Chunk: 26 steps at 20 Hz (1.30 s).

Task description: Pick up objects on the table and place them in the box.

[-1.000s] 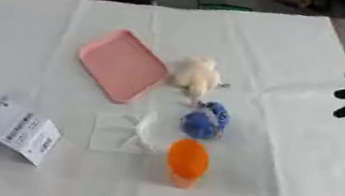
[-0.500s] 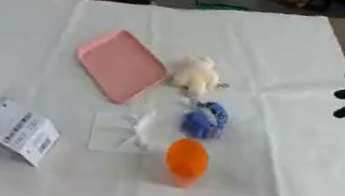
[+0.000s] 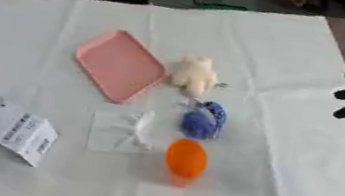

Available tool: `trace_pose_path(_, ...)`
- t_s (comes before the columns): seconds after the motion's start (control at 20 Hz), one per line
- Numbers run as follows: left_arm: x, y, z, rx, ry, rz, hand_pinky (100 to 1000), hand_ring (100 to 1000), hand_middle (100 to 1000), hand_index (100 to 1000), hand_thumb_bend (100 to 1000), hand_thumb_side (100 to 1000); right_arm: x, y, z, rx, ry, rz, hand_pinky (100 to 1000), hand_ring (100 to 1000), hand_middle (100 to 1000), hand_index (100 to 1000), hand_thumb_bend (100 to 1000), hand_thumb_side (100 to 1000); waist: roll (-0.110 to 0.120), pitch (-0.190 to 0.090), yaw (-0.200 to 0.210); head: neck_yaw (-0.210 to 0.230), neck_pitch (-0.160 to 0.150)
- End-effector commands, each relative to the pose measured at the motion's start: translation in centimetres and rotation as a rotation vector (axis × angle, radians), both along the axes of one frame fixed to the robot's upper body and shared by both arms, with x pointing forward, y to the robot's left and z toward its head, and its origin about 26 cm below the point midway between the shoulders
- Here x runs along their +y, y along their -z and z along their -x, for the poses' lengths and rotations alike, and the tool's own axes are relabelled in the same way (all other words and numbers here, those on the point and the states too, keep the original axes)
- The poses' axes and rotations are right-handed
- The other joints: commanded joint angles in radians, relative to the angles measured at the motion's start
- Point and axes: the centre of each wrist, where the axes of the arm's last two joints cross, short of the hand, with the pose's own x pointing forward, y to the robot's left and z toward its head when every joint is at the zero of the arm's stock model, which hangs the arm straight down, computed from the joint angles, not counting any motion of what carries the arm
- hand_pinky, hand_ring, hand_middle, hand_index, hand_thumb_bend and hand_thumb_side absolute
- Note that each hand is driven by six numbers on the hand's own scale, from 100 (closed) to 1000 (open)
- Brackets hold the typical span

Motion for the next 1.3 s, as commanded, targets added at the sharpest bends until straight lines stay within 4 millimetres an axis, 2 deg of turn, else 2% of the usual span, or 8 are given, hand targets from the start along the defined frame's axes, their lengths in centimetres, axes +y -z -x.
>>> trace_pose_path(0.05,-0.3,0.3,-0.4,-0.016,0.016,-0.059,806,800,806,921,852,870,0.2,-0.9,0.1,-0.029,-0.017,0.012,539,689,761,737,100,897,-0.003,-0.010,-0.002,0.003,-0.001)
trace_pose_path(0.65,0.1,2.1,-1.7,-0.066,0.022,-0.086,809,803,819,905,844,834,0.2,-0.9,0.1,-0.029,-0.022,0.011,539,688,760,737,100,900,-0.003,-0.006,-0.008,0.004,-0.001)
trace_pose_path(0.9,0.6,2.9,-2.2,-0.117,0.011,-0.040,805,799,815,895,844,757,0.3,-0.9,0.1,-0.029,-0.024,0.010,539,688,760,737,100,901,-0.005,-0.004,-0.010,0.005,-0.001)
trace_pose_path(1.3,1.4,4.6,-2.9,-0.151,-0.016,-0.009,800,796,813,895,844,754,0.3,-0.9,0.0,-0.032,-0.028,0.010,539,688,760,737,100,903,-0.009,0.001,-0.013,0.009,0.000)
